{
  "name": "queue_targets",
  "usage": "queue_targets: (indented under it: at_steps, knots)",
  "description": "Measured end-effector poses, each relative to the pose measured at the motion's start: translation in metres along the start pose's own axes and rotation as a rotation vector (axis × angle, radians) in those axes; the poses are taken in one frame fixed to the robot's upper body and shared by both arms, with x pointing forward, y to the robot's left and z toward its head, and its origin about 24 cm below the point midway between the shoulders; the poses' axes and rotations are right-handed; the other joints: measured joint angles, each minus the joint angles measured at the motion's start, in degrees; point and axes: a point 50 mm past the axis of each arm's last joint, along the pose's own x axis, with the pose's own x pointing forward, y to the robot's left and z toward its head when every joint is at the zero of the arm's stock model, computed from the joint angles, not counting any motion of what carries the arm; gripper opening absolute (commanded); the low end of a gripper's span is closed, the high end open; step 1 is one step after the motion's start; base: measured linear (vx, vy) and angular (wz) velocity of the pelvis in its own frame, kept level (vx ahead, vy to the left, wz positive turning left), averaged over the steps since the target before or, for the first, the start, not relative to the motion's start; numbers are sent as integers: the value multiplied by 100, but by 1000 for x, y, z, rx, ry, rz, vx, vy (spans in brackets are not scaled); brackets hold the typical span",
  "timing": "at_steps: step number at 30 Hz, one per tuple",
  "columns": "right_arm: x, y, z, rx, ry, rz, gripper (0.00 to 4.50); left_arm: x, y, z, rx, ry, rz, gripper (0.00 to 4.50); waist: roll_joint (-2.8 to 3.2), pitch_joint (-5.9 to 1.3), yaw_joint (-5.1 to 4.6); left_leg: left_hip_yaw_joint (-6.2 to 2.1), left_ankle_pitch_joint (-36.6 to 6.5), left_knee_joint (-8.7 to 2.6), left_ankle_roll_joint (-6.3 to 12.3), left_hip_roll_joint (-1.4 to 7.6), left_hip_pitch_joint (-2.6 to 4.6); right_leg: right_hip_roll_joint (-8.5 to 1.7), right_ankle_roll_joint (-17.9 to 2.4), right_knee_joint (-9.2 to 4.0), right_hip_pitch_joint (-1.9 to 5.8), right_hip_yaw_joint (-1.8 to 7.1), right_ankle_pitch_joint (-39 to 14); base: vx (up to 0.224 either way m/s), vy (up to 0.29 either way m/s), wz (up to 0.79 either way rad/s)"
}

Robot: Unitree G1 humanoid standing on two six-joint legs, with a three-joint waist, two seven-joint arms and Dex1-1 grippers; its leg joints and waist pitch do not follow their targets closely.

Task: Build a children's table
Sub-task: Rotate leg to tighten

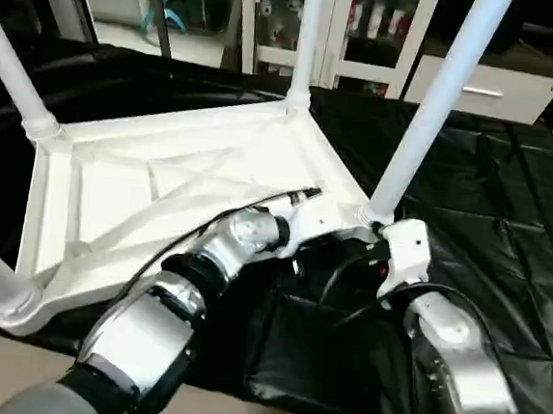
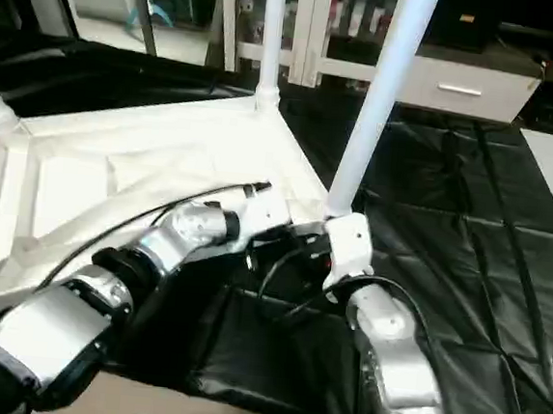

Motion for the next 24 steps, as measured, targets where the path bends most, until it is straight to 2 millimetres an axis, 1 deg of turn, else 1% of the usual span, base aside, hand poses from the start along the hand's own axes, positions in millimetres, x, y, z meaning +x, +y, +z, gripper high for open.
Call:
queue_targets:
  at_steps: [1,2,3,4,5,6,8,9,10,13,14,16,18,21,22,23,24]
  knots:
    - [-2,-3,0,3,4,7,378,-6,7,3,-29,-29,8,89,-33,-4,-3,2,0,2,1,-1,0,-1,0,-1,1,3,0,0,0,0]
    - [-3,-6,1,3,8,19,378,-12,10,5,-69,-70,9,99,-55,2,-8,7,-2,3,2,-3,2,-5,-1,0,2,9,0,0,0,0]
    - [-5,-9,0,-4,17,24,378,-16,12,5,-103,-90,3,99,-79,10,-2,7,-2,6,2,-5,-1,-7,-2,0,2,8,1,0,0,0]
    - [-6,-12,2,-11,20,38,378,-24,12,4,-167,-130,-8,122,-110,20,-11,14,-3,10,4,-4,2,-8,-4,4,1,13,2,0,0,0]
    - [-8,-15,3,-9,23,44,378,-31,12,2,-204,-151,-24,122,-129,24,-8,13,-3,14,5,-3,0,-8,-6,11,-1,11,0,0,0,0]
    - [-9,-18,4,-9,24,46,378,-37,11,-1,-233,-157,-39,132,-150,28,-2,11,-3,19,5,-1,-2,-7,-6,18,-4,9,0,0,0,0]
    - [-11,-23,9,-18,14,73,378,-55,11,-5,-283,-164,-80,150,-164,29,-6,12,-6,30,-3,3,-5,-6,-6,35,-13,12,0,0,0,0]
    - [-13,-24,12,-29,12,102,378,-66,11,-6,-280,-156,-111,150,-165,29,-12,13,-15,33,-19,3,-4,-6,-6,49,-18,16,-2,0,0,0]
    - [-17,-25,14,-43,13,146,378,-86,12,-9,-248,-107,-160,159,-174,29,-25,14,-18,36,-27,5,1,-5,-3,74,-25,20,-12,0,0,0]
    - [-24,-31,12,-60,50,202,378,-117,8,-22,-233,24,-232,192,-186,22,-14,9,-16,35,-35,9,13,1,3,91,-22,18,-18,0,0,0]
    - [-25,-30,12,-60,55,219,378,-124,6,-25,-234,65,-248,192,-186,22,2,8,-15,35,-36,9,13,-1,4,92,-20,18,-18,0,0,0]
    - [-25,-27,11,-61,60,266,378,-136,-8,-32,-250,168,-317,205,-190,20,4,9,-14,38,-39,8,14,-2,3,93,-17,20,-17,0,0,0]
    - [-26,-27,10,-63,66,278,378,-142,-12,-37,-261,234,-337,226,-196,19,12,8,-13,41,-41,6,12,-3,4,93,-14,21,-17,0,0,0]
    - [-25,-24,9,-58,67,299,378,-148,-9,-39,-224,329,-311,248,-216,6,10,6,-11,43,-43,6,18,-2,4,96,-8,22,-14,0,0,0]
    - [-24,-22,9,-54,67,306,378,-149,-8,-40,-205,360,-289,259,-218,4,3,6,-11,44,-44,5,23,-2,4,97,-3,22,-14,0,0,0]
    - [-24,-21,9,-53,67,311,378,-148,-7,-41,-187,380,-269,259,-222,2,1,5,-11,44,-44,5,23,-2,4,97,-2,22,-13,0,0,0]
    - [-23,-19,8,-51,67,317,378,-145,-7,-40,-171,389,-268,279,-222,2,7,3,-11,44,-44,5,24,-2,4,97,0,21,-13,0,0,0]
